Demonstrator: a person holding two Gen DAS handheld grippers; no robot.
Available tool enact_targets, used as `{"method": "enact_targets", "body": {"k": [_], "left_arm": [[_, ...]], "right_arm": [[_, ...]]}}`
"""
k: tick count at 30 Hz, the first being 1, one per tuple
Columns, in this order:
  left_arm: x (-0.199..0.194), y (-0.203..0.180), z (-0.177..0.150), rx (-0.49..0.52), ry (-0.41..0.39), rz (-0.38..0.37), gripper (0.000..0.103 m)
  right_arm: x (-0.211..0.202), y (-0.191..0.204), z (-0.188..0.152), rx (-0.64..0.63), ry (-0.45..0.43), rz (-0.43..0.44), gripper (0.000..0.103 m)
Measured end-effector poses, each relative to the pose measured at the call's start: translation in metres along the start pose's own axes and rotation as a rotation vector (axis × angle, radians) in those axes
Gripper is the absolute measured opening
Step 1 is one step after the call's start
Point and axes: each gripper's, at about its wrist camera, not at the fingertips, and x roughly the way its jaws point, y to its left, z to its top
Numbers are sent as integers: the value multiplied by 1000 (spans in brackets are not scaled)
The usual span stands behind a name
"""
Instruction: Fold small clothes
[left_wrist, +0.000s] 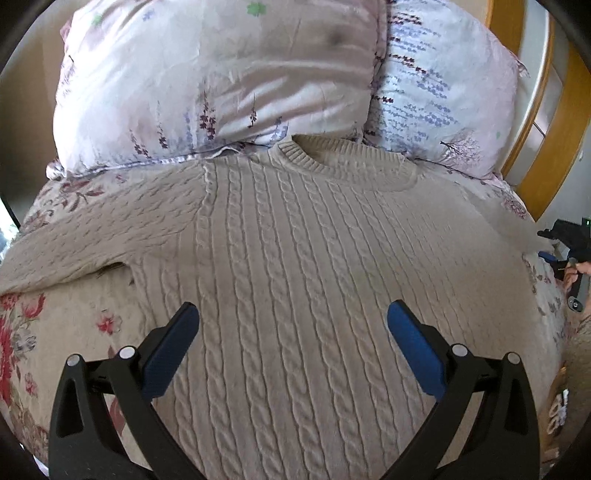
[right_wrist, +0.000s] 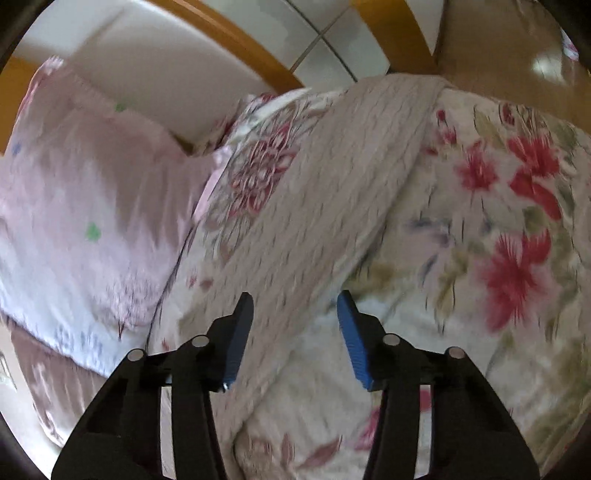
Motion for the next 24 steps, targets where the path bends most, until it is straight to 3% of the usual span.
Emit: {"method": "enact_targets", "body": {"k": [5, 9, 12, 15, 20, 24], "left_arm": [[16, 4, 15, -17, 24, -1, 101], [28, 7, 23, -25, 35, 0, 101], [37, 6, 26, -21, 45, 0, 101], [44, 6, 27, -21, 58, -9, 101], [50, 8, 28, -23, 52, -11, 101], [52, 12, 31, -39, 57, -45, 101]], "right_arm": [[0, -13, 22, 37, -49, -28, 25], [2, -20, 29, 53, -77, -23, 20], [2, -15, 30, -7, -90, -73, 11], [-1, -3, 27, -82, -122, -94, 9], [-23, 43, 8, -261, -183, -36, 8], [-41, 98, -39, -431, -145, 108, 8]]}}
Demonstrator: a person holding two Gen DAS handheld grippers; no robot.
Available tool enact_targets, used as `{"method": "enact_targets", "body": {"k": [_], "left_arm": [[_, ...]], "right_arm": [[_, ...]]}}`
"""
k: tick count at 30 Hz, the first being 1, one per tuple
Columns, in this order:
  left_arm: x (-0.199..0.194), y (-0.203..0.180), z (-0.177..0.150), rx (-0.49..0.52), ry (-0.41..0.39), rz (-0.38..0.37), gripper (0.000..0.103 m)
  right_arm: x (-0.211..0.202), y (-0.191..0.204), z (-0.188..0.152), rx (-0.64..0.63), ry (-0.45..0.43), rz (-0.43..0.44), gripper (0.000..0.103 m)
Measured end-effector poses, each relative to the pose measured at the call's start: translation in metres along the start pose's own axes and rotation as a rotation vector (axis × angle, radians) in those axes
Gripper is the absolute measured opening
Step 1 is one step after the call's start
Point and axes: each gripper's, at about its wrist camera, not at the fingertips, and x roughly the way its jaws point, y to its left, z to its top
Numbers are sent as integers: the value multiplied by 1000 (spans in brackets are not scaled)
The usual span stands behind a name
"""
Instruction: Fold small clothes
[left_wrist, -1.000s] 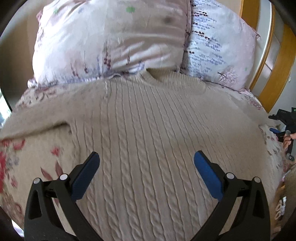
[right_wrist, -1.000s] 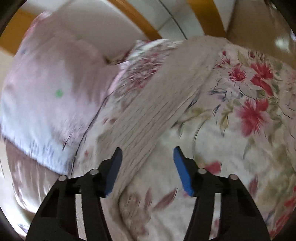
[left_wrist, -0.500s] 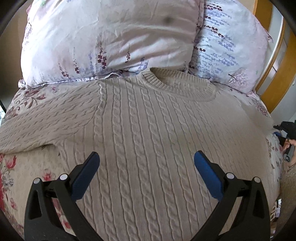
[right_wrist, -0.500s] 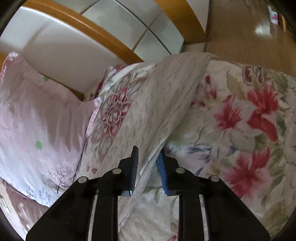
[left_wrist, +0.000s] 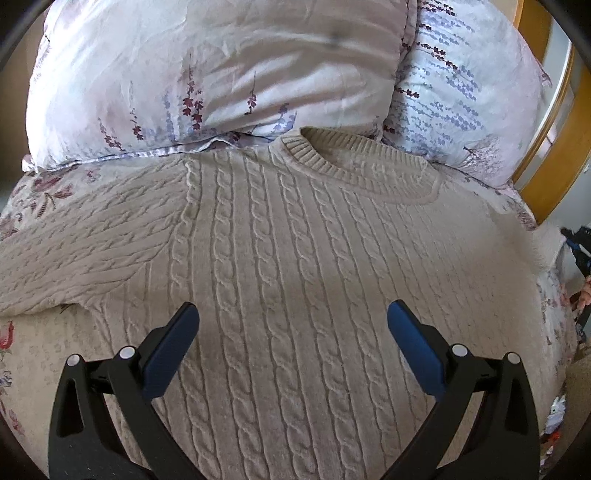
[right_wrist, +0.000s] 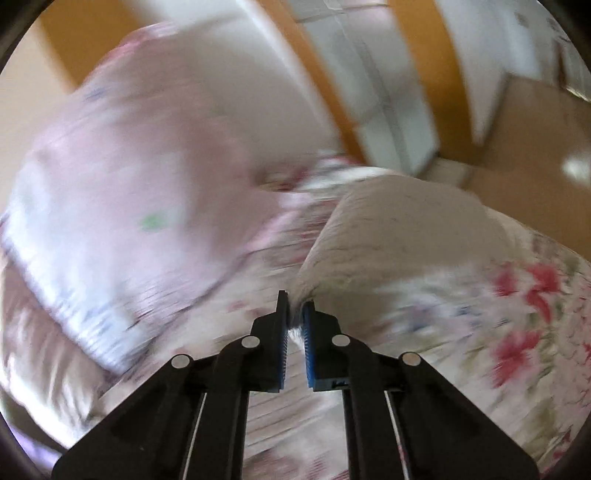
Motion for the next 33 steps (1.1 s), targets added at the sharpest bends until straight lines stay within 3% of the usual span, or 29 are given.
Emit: {"method": "enact_targets", "body": {"k": [4, 7, 11, 14, 15, 16, 18, 19, 25, 26, 28, 30, 33], "left_arm": [[-3, -1, 2, 3, -8, -14, 101], [-7, -1, 3, -5, -30, -23, 101], [-12, 10, 3, -107, -75, -118, 101], [-12, 18, 2, -157, -87, -189, 101], [-12, 18, 2, -154, -87, -200, 101], [-13, 18, 2, -147, -89, -205, 101], [-15, 19, 2, -142, -97, -204, 101], [-15, 20, 1, -148, -95, -214, 101], [-12, 30, 4, -229, -60, -291, 101], [-13, 31, 4, -225, -61, -292, 101], [-14, 31, 4, -216, -66, -289, 101], [-16, 32, 4, -217, -69, -292, 101], [-16, 36, 5, -239, -69, -312, 98]], "right_arm": [[5, 65, -41, -128, 100, 157, 8], [23, 105, -83, -213, 233, 238, 8], [54, 129, -134, -302, 391, 221, 8], [57, 132, -150, -312, 424, 191, 10], [56, 130, -149, -288, 427, 194, 16], [55, 125, -145, -241, 435, 213, 29], [48, 115, -134, -158, 411, 222, 45], [43, 110, -125, -129, 379, 204, 48], [36, 79, -92, 16, 274, 103, 47], [37, 75, -89, 27, 257, 75, 45], [38, 74, -83, 15, 225, 24, 26], [37, 88, -82, -63, 168, -39, 14], [21, 120, -88, -205, 101, -37, 10]]}}
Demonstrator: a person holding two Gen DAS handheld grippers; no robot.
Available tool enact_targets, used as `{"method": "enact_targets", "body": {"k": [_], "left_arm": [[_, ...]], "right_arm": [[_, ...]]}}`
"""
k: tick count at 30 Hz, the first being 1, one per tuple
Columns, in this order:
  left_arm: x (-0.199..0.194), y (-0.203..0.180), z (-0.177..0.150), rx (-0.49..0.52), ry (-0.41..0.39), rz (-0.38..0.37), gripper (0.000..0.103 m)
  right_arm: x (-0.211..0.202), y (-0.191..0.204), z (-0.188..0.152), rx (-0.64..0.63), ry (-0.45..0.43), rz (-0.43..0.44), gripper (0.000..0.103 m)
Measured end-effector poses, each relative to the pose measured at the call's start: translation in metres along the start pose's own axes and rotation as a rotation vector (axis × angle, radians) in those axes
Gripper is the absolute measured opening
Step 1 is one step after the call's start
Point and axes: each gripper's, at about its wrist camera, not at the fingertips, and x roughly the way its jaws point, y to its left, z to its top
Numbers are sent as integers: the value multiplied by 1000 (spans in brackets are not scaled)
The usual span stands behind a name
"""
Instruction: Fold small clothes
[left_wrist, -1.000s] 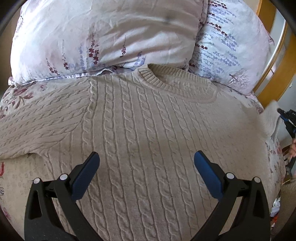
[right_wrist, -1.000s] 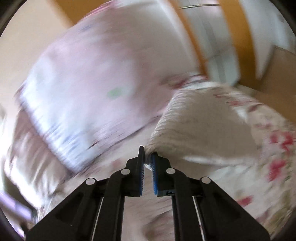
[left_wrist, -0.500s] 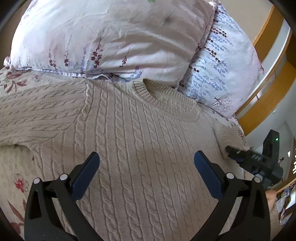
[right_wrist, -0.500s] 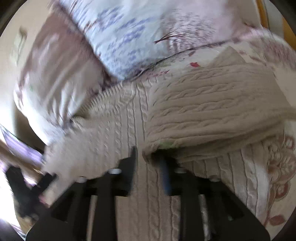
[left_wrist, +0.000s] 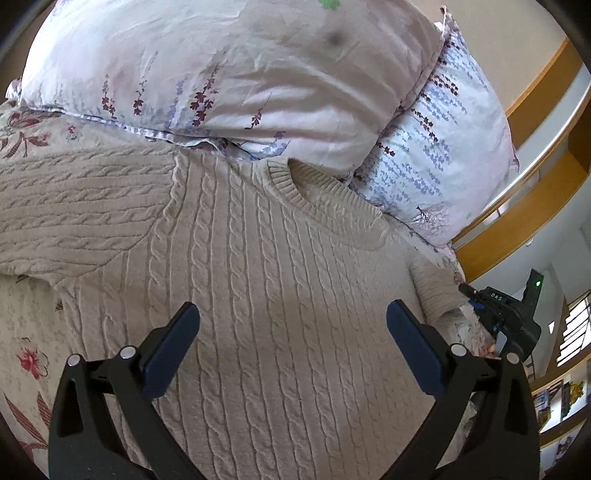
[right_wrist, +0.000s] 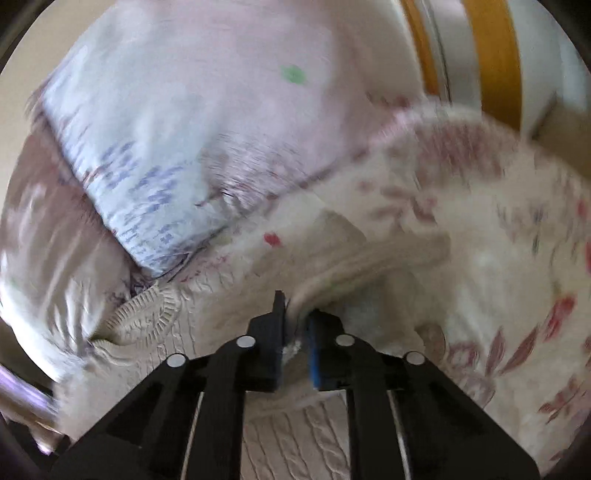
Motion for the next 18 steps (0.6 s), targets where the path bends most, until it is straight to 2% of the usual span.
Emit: {"method": "enact_targets", "body": {"k": [3, 5, 6, 7, 10, 11, 13, 16, 18], "left_arm": [[-1, 5, 1, -31, 4, -26, 95], [0, 7, 2, -56, 8, -49, 92], [1, 8, 2, -70, 13, -63, 92], [2, 9, 2, -88, 18, -83, 90], [8, 12, 2, -139, 45, -120, 86], [11, 13, 1, -150, 56, -131, 84], [17, 13, 0, -176, 82, -146, 81], [27, 14, 1, -219, 120, -167, 75], [33, 15, 3, -250, 144, -187, 70]], "right_arm": [[-16, 57, -6, -168, -44, 108, 10], [-19, 99, -24, -294, -8, 216, 10], [-14, 123, -40, -370, 49, 272, 10], [-8, 135, -51, -410, 91, 291, 10], [15, 164, -91, -531, 271, 324, 30], [20, 164, -101, -534, 318, 334, 31], [19, 157, -104, -490, 357, 354, 34], [7, 127, -88, -334, 348, 377, 47], [-3, 106, -76, -238, 326, 377, 47]]}}
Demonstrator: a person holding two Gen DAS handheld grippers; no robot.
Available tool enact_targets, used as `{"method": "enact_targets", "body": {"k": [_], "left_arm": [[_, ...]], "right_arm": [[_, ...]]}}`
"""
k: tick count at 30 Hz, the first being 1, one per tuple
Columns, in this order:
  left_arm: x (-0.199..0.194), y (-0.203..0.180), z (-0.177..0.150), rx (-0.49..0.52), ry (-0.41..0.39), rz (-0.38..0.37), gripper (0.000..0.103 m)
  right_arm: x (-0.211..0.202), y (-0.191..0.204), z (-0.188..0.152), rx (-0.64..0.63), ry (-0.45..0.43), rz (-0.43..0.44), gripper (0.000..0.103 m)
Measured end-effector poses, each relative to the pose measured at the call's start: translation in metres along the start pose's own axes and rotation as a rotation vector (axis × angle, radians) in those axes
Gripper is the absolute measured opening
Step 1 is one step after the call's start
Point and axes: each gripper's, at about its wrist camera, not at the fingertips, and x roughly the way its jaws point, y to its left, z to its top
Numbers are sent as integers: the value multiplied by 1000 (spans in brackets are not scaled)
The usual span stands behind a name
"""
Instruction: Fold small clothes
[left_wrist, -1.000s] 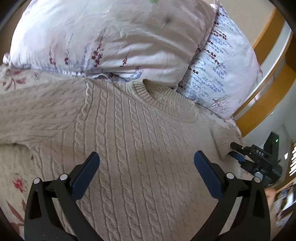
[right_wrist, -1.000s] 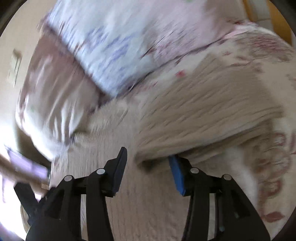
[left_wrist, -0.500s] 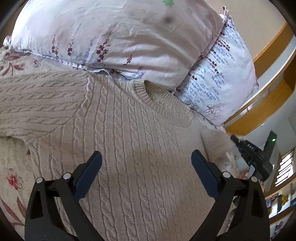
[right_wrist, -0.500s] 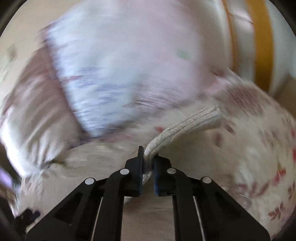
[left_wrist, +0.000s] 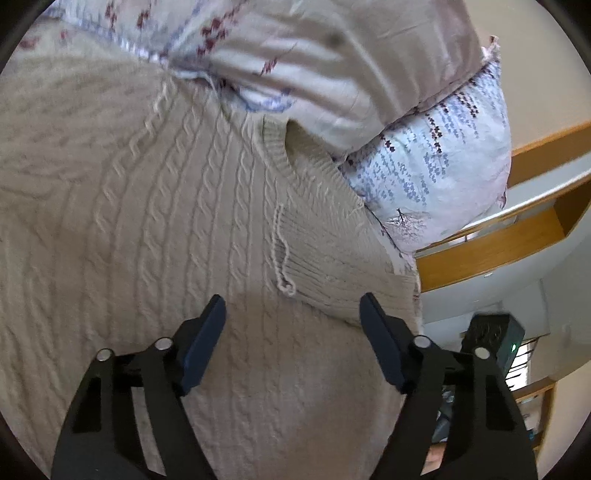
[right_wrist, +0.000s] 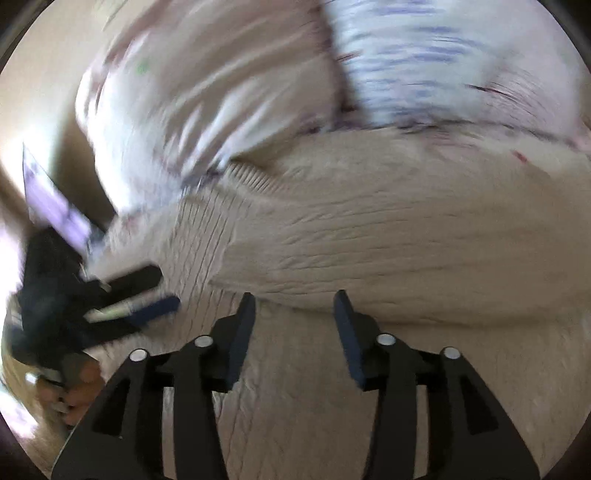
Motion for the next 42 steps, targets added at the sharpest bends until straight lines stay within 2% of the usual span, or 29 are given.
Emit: {"method": "enact_targets", "body": {"k": [3, 7, 9, 10, 11, 12, 16, 18, 25, 26, 27, 28, 30, 34, 38, 41, 42], "left_arm": [[12, -3, 5, -28, 33, -16, 63], [34, -6, 16, -57, 61, 10, 49], [42, -7, 21, -71, 60, 16, 39], [47, -8, 24, -71, 62, 23, 28], [52, -9, 28, -64, 65, 27, 10], [56, -11, 32, -51, 70, 35, 8], [51, -22, 46, 29, 25, 52, 7], [43, -25, 55, 58, -3, 57, 7], [7, -12, 93, 136, -108, 144, 7], [2, -10, 96, 145, -121, 159, 7], [-2, -6, 97, 147, -125, 171, 7], [-5, 0, 97, 141, -117, 185, 7], [-6, 9, 92, 134, -90, 199, 7], [-5, 21, 75, 167, -72, 251, 8], [6, 26, 73, 176, -67, 298, 10], [-1, 24, 69, 197, -88, 326, 15], [-8, 24, 67, 195, -100, 326, 19]], "right_arm": [[-35, -40, 1, 156, -74, -2, 47], [-69, -87, -6, 336, -161, 0, 47], [-80, -105, -11, 392, -187, -4, 47], [-84, -115, -14, 421, -198, -8, 47], [-85, -121, -16, 445, -203, -9, 47], [-84, -125, -18, 472, -203, -6, 47], [-67, -142, -23, 583, -153, 70, 47], [-61, -146, -22, 619, -157, 82, 47], [-59, -167, -15, 737, -270, 10, 45], [-57, -168, -14, 737, -272, -2, 41], [-55, -165, -12, 712, -276, -36, 22], [-55, -161, -12, 678, -285, -67, 11], [-56, -150, -13, 632, -309, -120, 9], [-52, -146, -19, 607, -291, -215, 8], [-47, -133, -19, 535, -258, -321, 9], [-53, -119, -20, 485, -246, -369, 24], [-55, -114, -21, 473, -249, -369, 37]]}}
